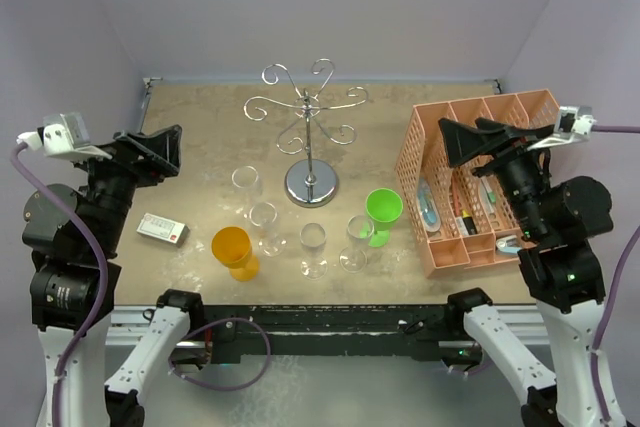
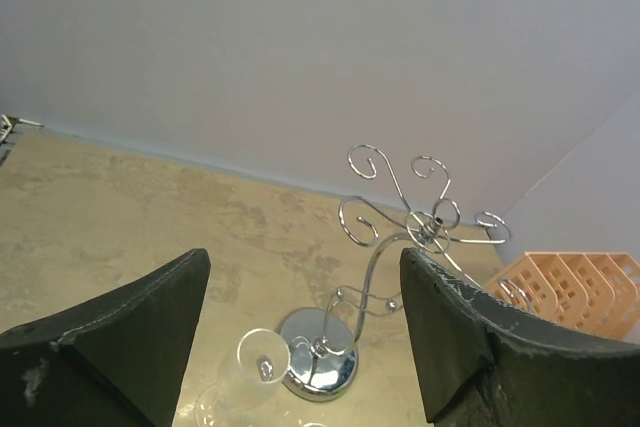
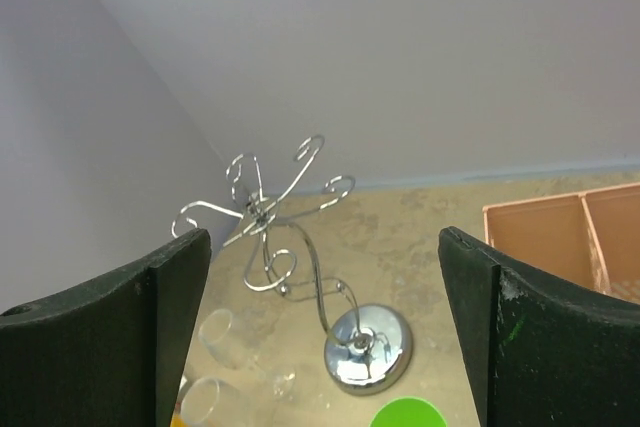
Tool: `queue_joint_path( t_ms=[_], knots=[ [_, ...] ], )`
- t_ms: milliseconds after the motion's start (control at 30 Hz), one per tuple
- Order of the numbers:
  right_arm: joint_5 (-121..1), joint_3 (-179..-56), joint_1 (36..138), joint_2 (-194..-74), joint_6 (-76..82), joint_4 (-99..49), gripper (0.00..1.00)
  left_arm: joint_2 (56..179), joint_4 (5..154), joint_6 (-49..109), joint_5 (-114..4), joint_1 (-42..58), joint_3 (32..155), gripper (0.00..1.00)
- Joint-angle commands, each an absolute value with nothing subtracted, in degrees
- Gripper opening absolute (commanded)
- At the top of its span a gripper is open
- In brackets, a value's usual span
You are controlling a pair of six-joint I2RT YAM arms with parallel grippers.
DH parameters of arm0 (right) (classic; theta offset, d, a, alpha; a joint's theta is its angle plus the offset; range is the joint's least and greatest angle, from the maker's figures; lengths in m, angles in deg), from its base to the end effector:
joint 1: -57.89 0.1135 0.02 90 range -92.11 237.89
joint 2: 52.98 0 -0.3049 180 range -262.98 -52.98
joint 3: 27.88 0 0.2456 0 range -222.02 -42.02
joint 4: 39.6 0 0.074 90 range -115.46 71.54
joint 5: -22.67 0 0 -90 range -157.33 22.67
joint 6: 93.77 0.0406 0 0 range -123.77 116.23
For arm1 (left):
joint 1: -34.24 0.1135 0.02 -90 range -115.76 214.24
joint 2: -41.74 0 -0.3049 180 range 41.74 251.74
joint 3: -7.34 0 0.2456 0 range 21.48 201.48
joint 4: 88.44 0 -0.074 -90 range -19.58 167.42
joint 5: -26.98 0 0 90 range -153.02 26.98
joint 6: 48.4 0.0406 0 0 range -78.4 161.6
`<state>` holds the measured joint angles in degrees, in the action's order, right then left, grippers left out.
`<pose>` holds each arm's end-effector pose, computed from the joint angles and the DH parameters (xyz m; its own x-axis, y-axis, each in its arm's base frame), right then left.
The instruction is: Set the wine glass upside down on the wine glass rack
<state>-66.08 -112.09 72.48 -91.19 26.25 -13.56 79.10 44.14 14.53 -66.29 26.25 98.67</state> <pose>0.0566 0.0157 0.5179 0.1501 0.5559 -0.8176 -0.4005 0.7902 0.4638 0.0359 -0.0027 0.5102 0.0630 -0.4676 -0.8817 0.1250 0.8802 -0.4579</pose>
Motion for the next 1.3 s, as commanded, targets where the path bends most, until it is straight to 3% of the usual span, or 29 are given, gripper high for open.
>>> queue_joint_path(
  t_ms=[0,200,500,633,867,1033,1267],
  knots=[
    [-55.01,-109.70,69.52,-91.64,28.60,-14.54,0.98,77.32,45.74,12.35,-60.50,27.56,97.66,0.75],
    [-50.42,-104.48,67.65,-91.62,28.85,-15.16,0.99,76.40,46.22,10.20,-56.82,28.24,93.98,0.76],
    [-56.42,-101.91,67.06,-90.25,32.89,-12.40,0.99,76.78,53.03,8.66,-51.52,28.52,87.49,0.76],
    [-49.91,-102.25,67.01,-89.86,28.76,-12.97,0.99,76.52,55.65,10.06,-51.90,28.58,85.82,0.76],
    [-43.41,-109.20,66.95,-96.17,19.77,-1.28,0.83,75.87,56.17,13.22,-52.70,28.64,85.63,0.75],
    [-47.99,-114.00,66.94,-100.12,14.61,9.81,0.77,77.17,55.02,14.01,-54.07,28.70,87.49,0.75],
    [-52.73,-109.54,66.94,-99.59,13.96,13.56,0.68,77.80,55.24,12.13,-56.41,25.30,87.42,0.75]
  ],
)
